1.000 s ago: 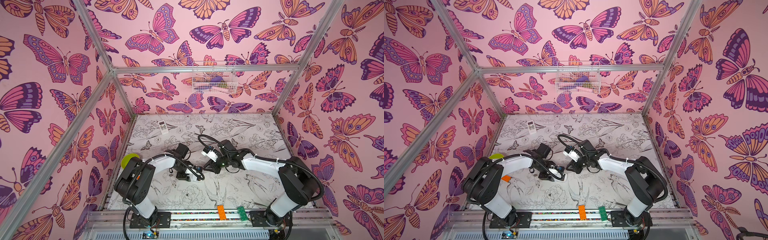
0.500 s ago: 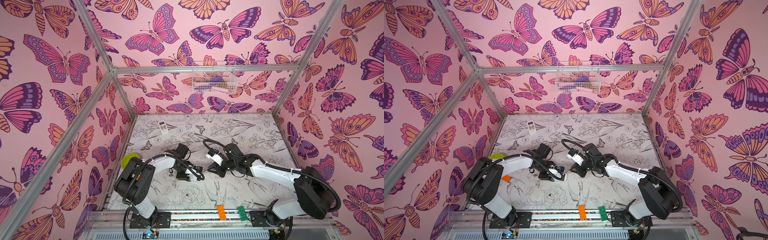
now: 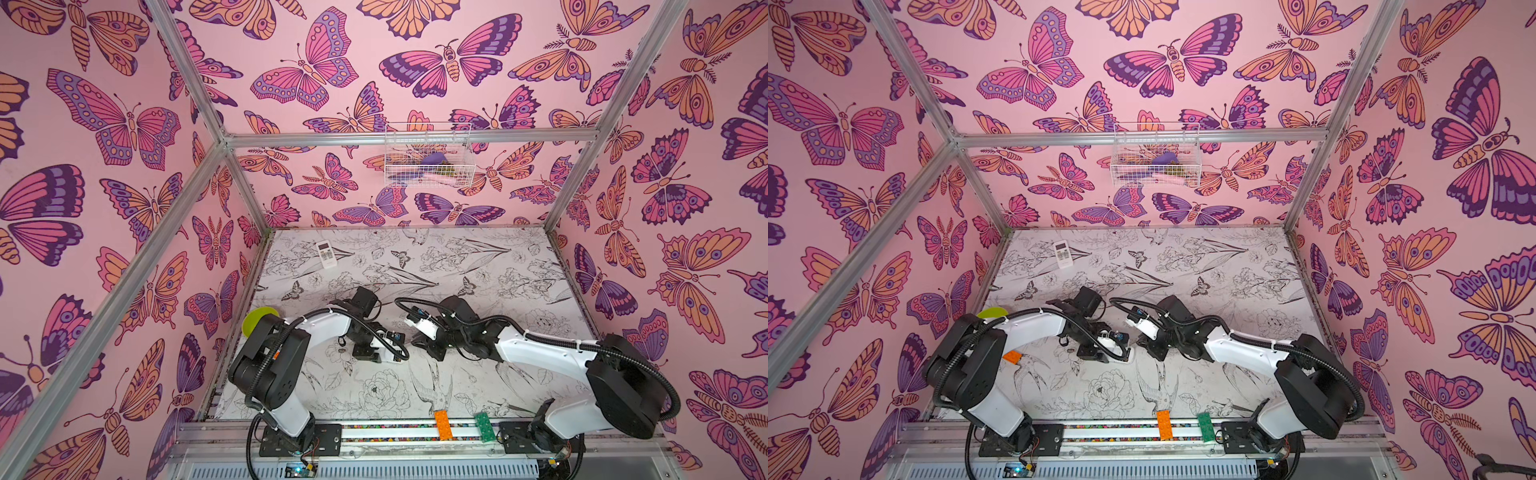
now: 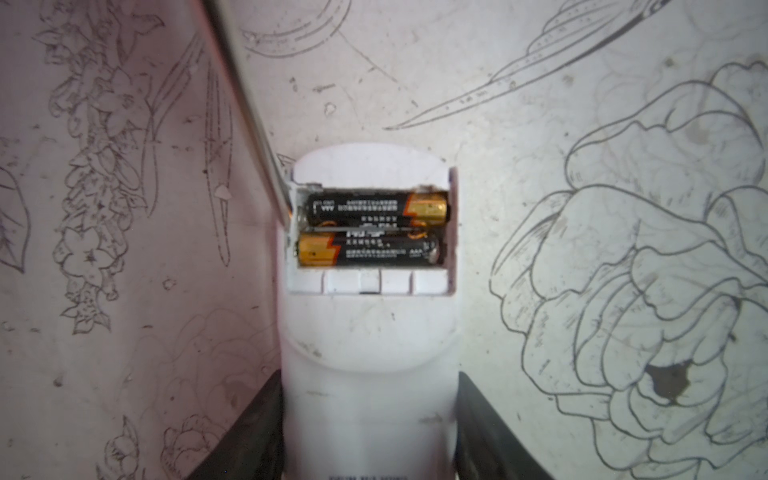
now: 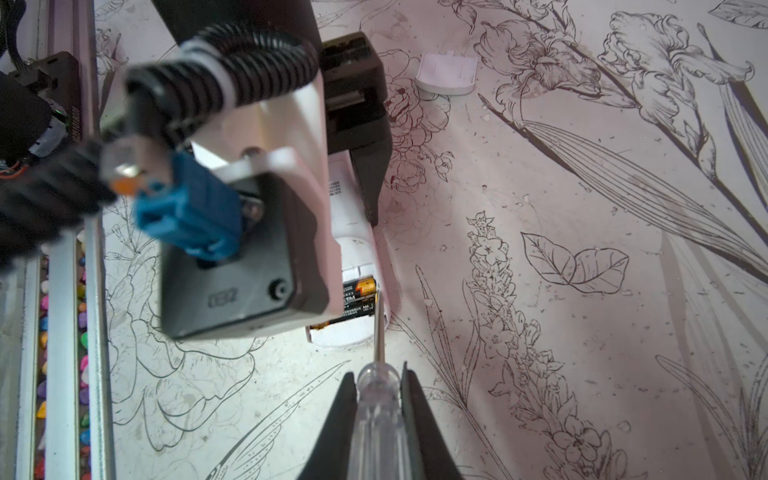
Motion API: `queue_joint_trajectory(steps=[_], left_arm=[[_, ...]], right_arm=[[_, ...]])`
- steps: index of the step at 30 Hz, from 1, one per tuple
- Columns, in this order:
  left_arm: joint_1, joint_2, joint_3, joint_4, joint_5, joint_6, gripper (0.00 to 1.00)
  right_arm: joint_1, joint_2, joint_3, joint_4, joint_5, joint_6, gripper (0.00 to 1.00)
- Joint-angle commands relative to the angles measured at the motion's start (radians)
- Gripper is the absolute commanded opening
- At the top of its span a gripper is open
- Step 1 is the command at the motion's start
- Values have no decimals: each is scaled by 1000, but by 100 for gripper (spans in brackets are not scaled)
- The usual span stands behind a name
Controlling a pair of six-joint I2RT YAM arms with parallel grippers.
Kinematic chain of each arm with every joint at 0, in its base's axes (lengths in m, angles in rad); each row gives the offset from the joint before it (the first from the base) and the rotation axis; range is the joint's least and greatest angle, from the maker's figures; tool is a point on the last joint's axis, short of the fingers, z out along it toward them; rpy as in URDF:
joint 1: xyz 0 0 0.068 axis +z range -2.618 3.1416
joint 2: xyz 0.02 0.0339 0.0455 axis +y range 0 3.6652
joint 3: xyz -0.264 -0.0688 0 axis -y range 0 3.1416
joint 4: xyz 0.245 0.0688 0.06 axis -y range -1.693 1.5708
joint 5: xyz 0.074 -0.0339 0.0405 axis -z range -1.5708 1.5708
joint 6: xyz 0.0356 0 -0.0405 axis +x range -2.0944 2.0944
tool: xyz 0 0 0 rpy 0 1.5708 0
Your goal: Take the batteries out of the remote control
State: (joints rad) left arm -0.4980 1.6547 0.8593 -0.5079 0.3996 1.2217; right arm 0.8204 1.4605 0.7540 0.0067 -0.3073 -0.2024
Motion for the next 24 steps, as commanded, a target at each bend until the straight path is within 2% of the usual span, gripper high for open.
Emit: queue_joint_trajectory(steps=[1, 13, 24], left_arm=[[-16, 30, -31, 16, -16, 8, 51], [-16, 32, -30, 16, -18, 7, 51], [-17, 31, -30, 16, -18, 7, 51]], right_arm=[[9, 5, 2, -12, 17, -42, 0], [41, 16, 2, -19, 60, -70, 0], [57, -25, -11, -29, 46, -64, 0]])
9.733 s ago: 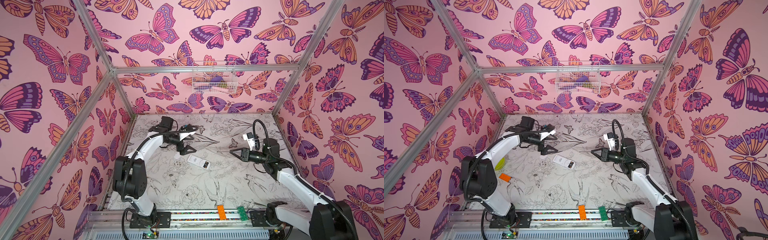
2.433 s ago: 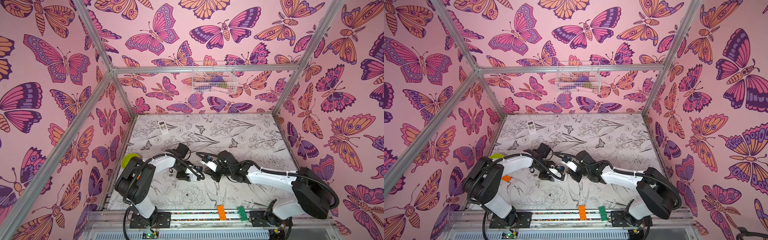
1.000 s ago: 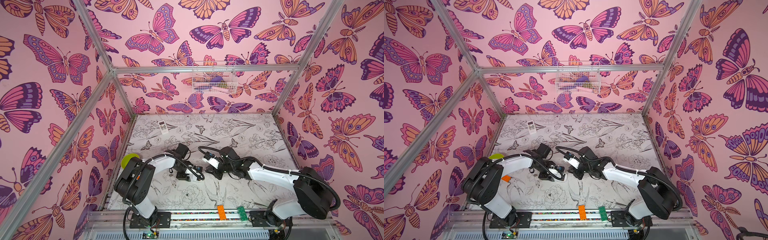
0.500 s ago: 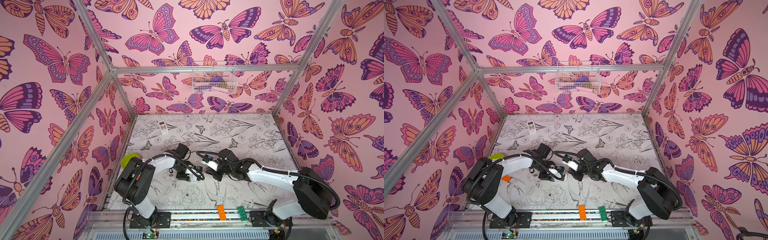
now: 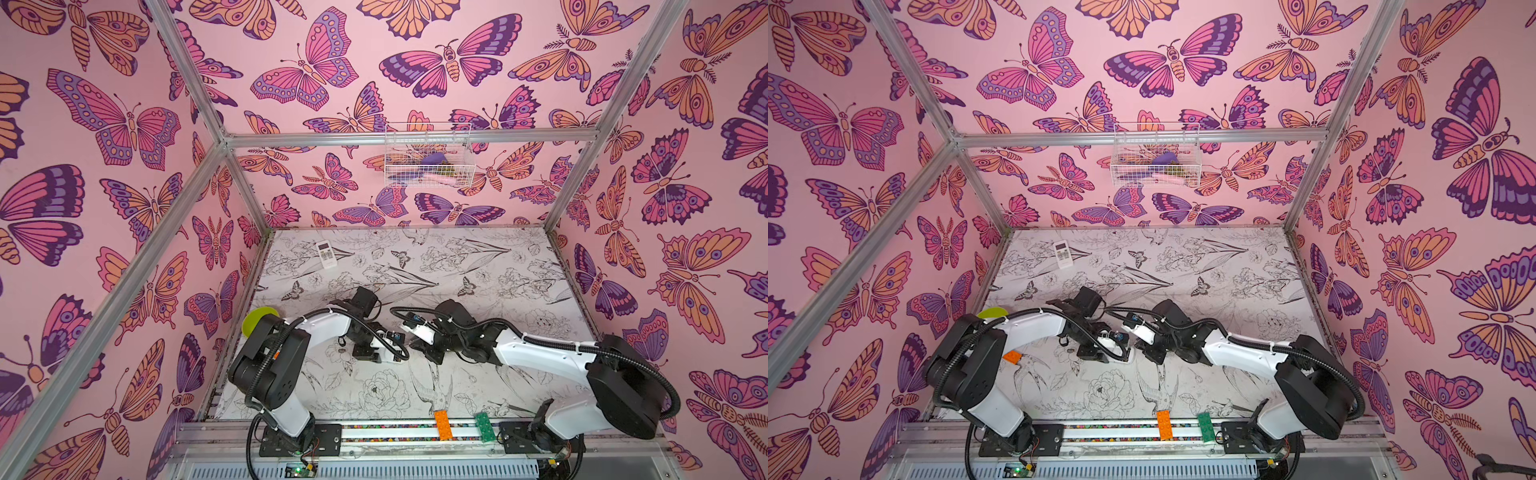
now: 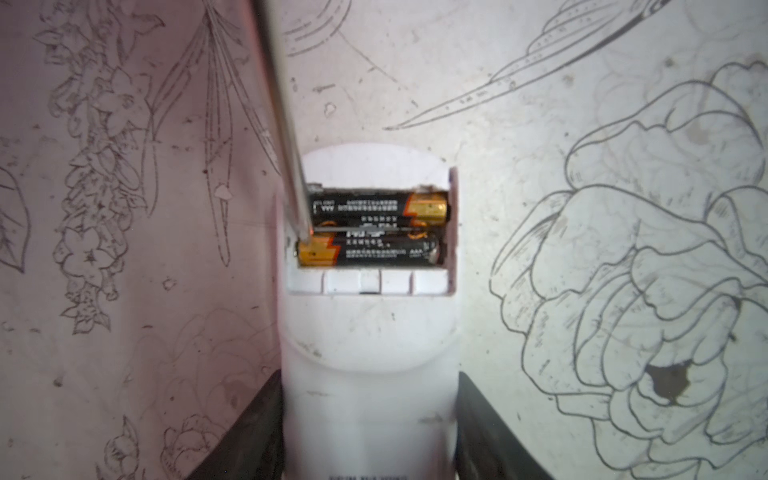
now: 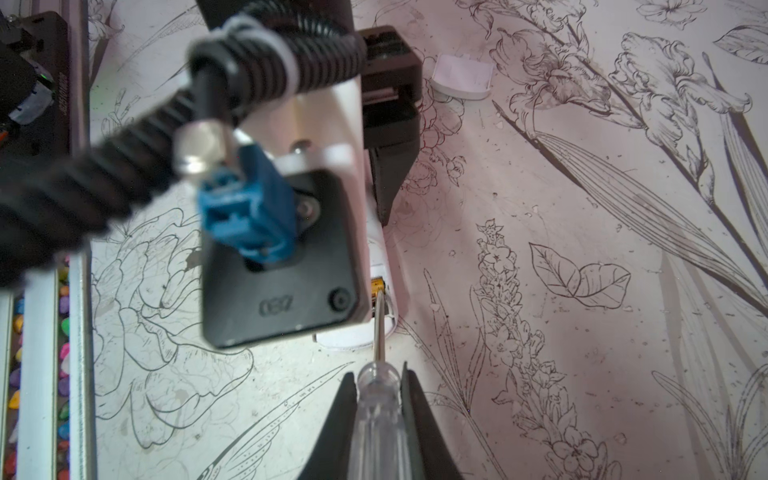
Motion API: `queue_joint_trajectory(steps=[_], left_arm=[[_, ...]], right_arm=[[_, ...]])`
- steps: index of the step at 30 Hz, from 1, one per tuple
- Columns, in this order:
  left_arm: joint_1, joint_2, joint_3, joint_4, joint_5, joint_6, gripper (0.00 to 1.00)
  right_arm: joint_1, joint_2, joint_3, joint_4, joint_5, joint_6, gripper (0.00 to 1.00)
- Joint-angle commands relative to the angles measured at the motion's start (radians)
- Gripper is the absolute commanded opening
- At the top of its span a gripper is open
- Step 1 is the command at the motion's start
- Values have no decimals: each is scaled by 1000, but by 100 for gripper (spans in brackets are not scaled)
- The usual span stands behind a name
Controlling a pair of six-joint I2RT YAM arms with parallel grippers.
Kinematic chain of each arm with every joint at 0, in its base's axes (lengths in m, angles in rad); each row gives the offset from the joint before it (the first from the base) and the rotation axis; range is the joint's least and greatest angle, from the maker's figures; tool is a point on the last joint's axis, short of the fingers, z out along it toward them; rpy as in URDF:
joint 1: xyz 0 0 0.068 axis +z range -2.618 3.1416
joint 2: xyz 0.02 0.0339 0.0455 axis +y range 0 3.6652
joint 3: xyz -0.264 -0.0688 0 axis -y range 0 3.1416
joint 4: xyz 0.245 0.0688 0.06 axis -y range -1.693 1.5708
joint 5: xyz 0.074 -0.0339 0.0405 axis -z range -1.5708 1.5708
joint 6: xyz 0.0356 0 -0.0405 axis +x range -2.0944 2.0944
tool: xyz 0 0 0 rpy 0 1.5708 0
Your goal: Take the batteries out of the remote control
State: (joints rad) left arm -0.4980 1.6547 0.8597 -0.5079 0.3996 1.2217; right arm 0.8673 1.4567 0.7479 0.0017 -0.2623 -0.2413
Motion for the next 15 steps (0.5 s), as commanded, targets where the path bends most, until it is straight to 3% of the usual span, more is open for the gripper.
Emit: queue_joint_trajectory(steps=[1, 15], left_arm=[[-17, 31, -31, 17, -19, 7, 51], [-17, 22, -35, 16, -14, 3, 51]], right_arm=[[12, -20, -8, -15, 4, -22, 0], [59, -17, -19, 61, 186, -16, 0]])
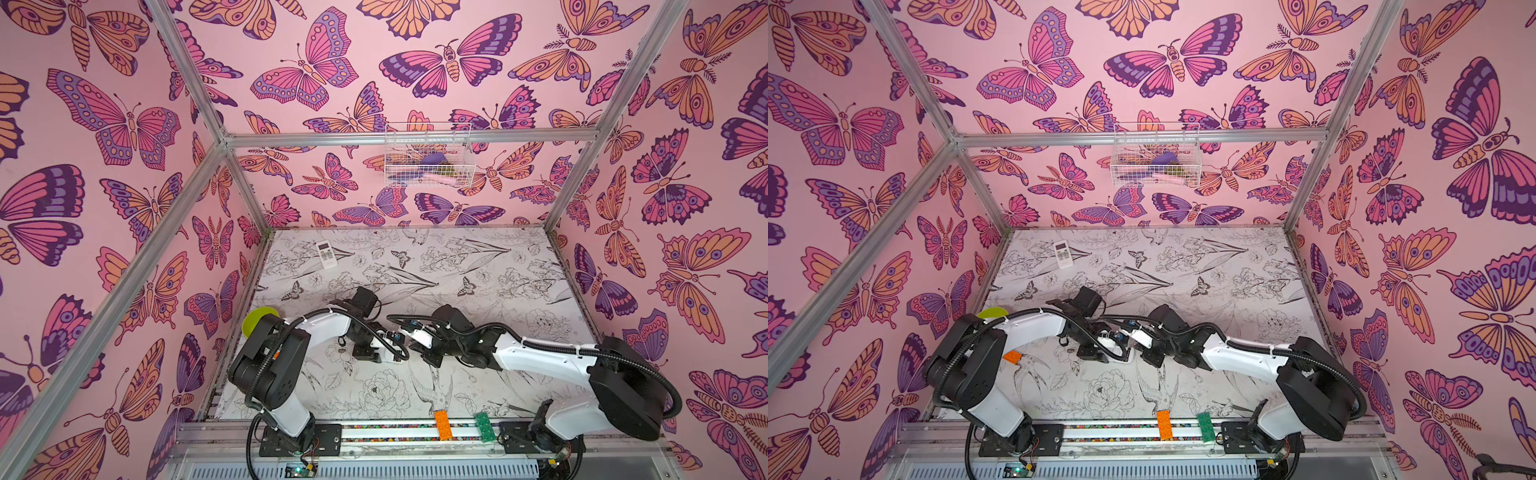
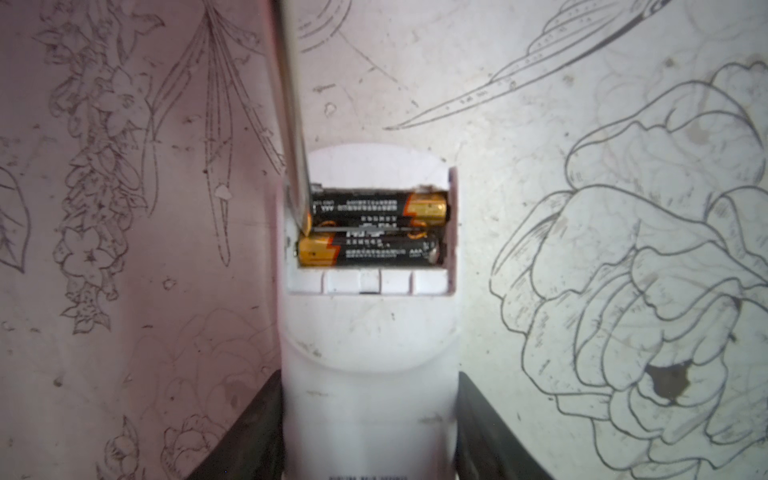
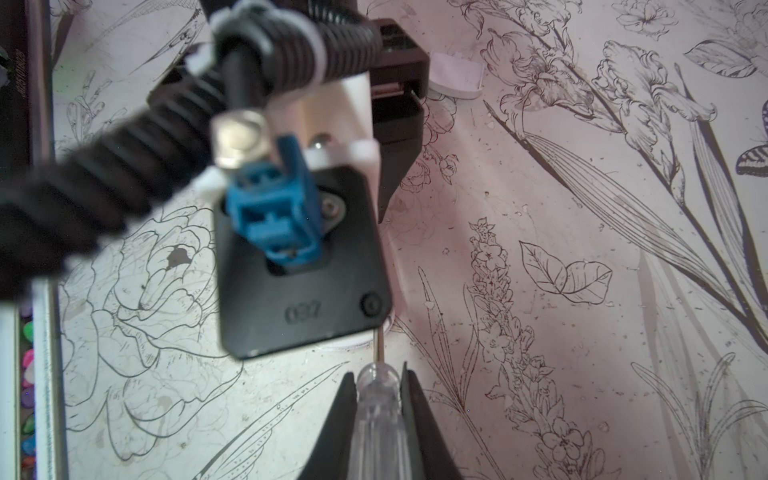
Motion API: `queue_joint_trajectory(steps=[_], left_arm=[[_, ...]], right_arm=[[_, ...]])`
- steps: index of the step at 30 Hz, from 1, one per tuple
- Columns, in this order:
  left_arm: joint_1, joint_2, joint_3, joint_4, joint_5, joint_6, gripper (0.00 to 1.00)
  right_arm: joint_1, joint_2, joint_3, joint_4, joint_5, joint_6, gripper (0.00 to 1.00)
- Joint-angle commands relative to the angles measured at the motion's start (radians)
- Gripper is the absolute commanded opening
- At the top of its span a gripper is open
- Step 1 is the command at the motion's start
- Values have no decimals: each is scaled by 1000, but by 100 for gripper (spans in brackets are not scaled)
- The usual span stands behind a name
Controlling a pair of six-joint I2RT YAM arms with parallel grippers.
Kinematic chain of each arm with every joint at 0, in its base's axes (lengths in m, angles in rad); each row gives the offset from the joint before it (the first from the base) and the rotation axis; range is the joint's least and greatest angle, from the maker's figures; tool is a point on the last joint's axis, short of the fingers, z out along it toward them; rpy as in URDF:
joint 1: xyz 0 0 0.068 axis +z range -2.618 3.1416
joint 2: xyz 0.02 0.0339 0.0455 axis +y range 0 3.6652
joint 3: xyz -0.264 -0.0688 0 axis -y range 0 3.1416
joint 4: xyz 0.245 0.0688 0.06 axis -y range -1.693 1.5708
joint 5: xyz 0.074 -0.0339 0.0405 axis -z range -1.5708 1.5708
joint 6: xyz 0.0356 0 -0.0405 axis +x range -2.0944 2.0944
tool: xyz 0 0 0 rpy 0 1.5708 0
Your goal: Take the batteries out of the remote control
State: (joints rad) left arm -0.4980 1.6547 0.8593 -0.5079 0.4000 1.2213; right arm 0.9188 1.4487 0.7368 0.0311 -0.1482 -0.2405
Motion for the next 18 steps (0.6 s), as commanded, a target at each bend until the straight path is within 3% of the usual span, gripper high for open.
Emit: queue_joint_trajectory(steps=[1, 10, 18], left_arm=[[-17, 22, -34, 16, -13, 3, 51], [-19, 21, -36, 16, -11, 3, 51], [-19, 18, -37, 16, -10, 4, 51]], right_arm=[[11, -8, -8, 33, 76, -17, 0], [58, -42, -80, 148, 204, 28, 0], [60, -57, -204, 368, 237, 186, 0]])
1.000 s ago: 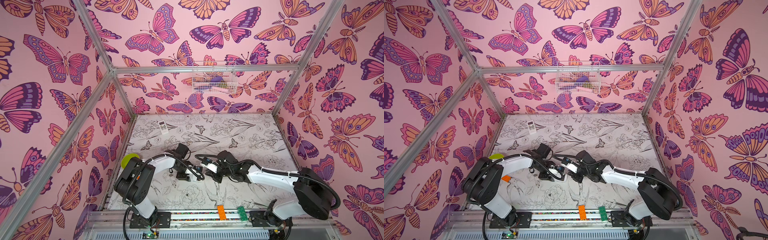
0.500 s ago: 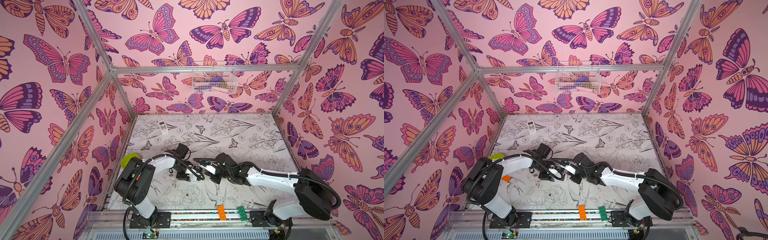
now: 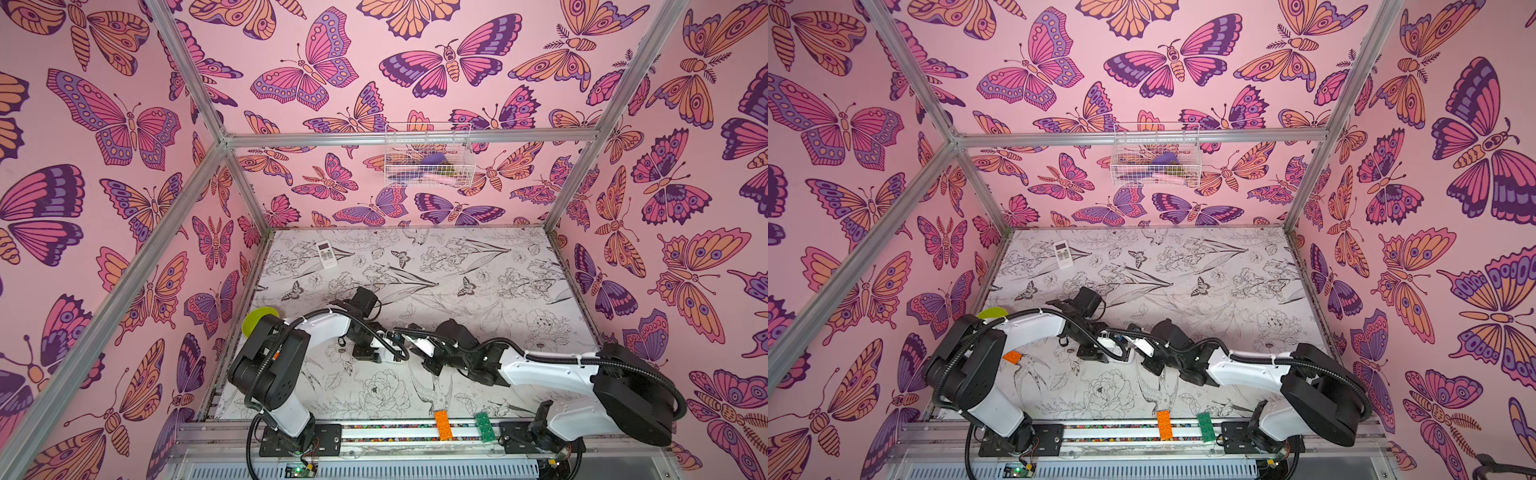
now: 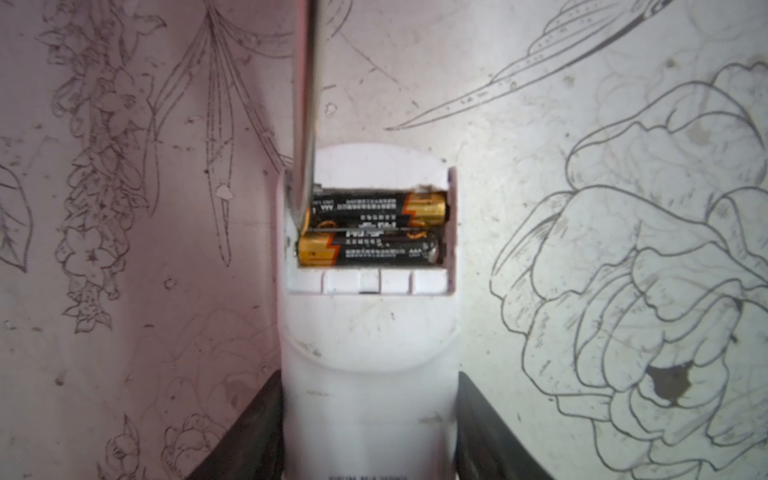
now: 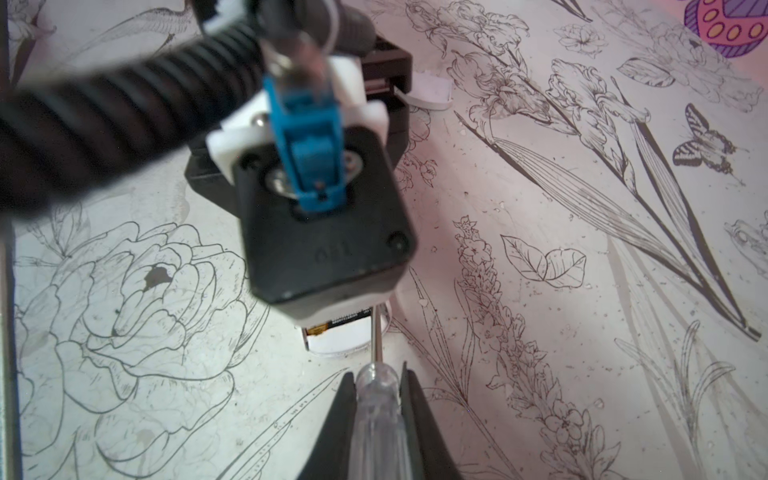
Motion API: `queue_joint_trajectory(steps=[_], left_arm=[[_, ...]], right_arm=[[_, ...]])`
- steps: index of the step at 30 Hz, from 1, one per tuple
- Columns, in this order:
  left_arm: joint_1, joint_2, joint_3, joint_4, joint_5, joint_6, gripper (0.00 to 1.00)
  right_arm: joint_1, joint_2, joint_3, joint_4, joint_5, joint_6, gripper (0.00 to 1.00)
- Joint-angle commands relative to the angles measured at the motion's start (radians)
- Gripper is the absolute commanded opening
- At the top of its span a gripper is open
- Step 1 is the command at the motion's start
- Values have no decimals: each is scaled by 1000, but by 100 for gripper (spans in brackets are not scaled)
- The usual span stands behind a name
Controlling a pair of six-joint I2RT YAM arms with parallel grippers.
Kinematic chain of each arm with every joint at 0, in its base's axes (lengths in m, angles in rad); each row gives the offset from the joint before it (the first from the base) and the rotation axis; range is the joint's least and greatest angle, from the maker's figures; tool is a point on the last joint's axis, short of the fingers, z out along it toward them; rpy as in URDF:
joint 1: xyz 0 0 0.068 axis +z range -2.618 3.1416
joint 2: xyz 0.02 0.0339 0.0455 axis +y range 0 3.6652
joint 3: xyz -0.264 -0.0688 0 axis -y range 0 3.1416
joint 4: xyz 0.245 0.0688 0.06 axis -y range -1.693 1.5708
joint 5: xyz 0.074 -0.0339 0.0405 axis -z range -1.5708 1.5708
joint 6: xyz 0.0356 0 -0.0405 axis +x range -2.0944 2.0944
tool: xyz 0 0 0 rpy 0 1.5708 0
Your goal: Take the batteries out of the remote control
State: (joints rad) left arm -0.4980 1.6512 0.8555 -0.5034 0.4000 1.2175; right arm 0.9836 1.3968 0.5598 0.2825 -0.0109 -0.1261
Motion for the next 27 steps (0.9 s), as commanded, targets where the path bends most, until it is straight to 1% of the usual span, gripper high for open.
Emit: queue_joint_trajectory(steps=[1, 5, 9, 14, 20, 24, 27], left_arm=[[-19, 22, -33, 11, -10, 7, 51], [-19, 24, -33, 12, -12, 7, 51], [-20, 25, -33, 11, -13, 7, 51], [-21, 25, -33, 10, -14, 7, 51], [-22, 27, -32, 11, -15, 7, 51], [-22, 27, -32, 11, -16, 7, 51], [-22, 27, -32, 12, -17, 8, 51]], right_arm=[[-5, -3, -38, 139, 100, 86, 0], [-5, 0, -81, 224, 126, 134, 0], [-5, 23, -94, 256, 126, 155, 0], [-5, 50, -136, 335, 142, 201, 0], [-14, 123, -126, 340, 71, 256, 0], [-42, 166, -101, 324, -43, 294, 0], [-74, 169, -83, 308, -126, 321, 0]])
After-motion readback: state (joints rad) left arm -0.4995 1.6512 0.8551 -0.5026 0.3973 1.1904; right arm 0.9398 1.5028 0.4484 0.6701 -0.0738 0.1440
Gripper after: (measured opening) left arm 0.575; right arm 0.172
